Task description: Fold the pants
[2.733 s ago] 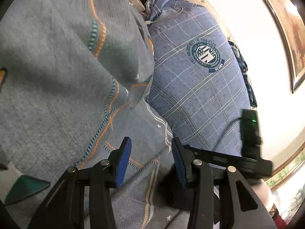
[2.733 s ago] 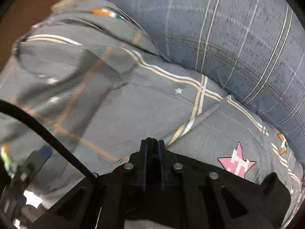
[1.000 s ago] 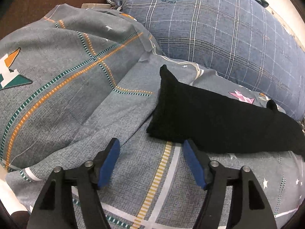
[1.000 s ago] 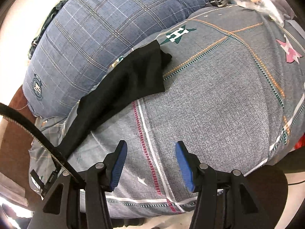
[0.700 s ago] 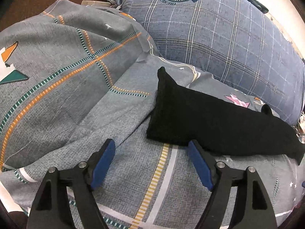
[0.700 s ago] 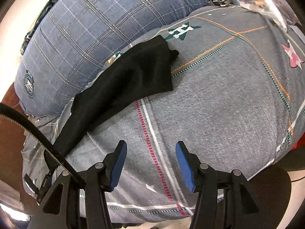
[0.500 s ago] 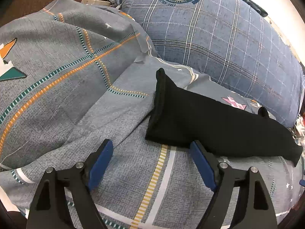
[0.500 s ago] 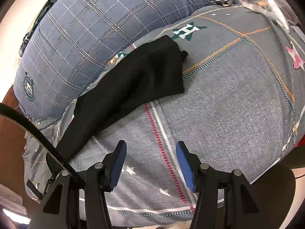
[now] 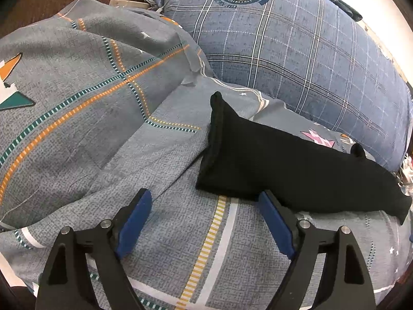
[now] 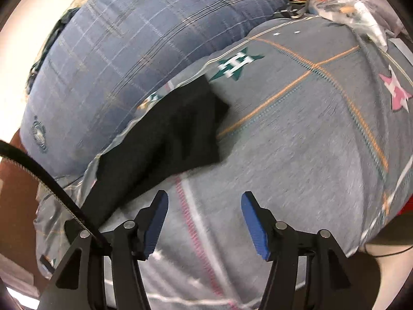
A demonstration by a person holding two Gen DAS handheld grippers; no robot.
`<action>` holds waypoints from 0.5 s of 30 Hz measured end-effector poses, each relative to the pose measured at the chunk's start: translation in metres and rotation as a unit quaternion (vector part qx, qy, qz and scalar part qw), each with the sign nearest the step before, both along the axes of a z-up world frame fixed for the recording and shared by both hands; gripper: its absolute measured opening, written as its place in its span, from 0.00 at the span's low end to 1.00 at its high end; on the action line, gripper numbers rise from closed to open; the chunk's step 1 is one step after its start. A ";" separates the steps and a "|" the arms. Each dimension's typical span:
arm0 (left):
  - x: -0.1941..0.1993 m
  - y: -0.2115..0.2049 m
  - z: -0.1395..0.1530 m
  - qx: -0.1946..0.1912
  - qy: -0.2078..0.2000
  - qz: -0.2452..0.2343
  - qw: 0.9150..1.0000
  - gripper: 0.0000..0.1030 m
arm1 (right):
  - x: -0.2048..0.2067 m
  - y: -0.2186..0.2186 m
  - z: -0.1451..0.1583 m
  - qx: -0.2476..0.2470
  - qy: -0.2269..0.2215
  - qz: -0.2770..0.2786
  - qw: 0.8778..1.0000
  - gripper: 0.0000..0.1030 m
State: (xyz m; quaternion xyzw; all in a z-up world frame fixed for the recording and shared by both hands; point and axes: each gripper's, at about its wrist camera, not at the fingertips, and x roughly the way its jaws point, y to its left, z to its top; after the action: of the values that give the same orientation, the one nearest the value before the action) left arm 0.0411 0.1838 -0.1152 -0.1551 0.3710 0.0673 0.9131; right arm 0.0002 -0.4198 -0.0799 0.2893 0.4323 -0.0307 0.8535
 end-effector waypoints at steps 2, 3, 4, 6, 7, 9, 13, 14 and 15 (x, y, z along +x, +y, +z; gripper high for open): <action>0.000 0.002 0.000 -0.004 -0.002 -0.001 1.000 0.82 | 0.017 -0.010 -0.006 0.012 0.001 -0.006 1.000 0.64; -0.001 0.002 0.000 -0.007 -0.003 -0.001 1.000 0.82 | 0.028 -0.014 -0.010 0.025 -0.001 -0.009 1.000 0.67; -0.001 0.003 0.000 -0.008 -0.003 -0.001 1.000 0.83 | 0.040 -0.016 -0.015 0.037 0.003 -0.012 0.999 0.69; -0.002 0.001 -0.001 -0.005 -0.003 0.000 1.000 0.83 | 0.062 -0.021 -0.025 0.054 0.007 -0.028 0.998 0.71; -0.001 0.000 -0.001 -0.001 -0.002 0.000 1.000 0.83 | 0.069 -0.021 -0.026 0.058 -0.002 -0.032 0.998 0.73; -0.001 -0.001 -0.001 0.005 0.000 -0.001 1.000 0.83 | 0.082 -0.016 -0.024 0.061 -0.009 -0.020 0.998 0.70; -0.001 0.001 -0.001 0.000 -0.002 -0.003 1.000 0.83 | 0.094 0.003 -0.003 0.051 -0.001 0.046 0.998 0.12; -0.001 0.001 -0.001 -0.001 -0.002 -0.003 1.000 0.84 | 0.091 0.006 0.008 0.037 -0.011 0.056 0.998 0.12; 0.000 0.000 -0.001 -0.001 -0.001 -0.004 1.000 0.85 | 0.085 0.009 0.025 0.029 -0.028 0.069 0.997 0.12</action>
State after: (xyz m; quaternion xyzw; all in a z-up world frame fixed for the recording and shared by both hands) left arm 0.0407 0.1841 -0.1160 -0.1544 0.3704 0.0632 0.9138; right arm 0.0851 -0.4110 -0.0550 0.2841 0.4284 0.0493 0.8563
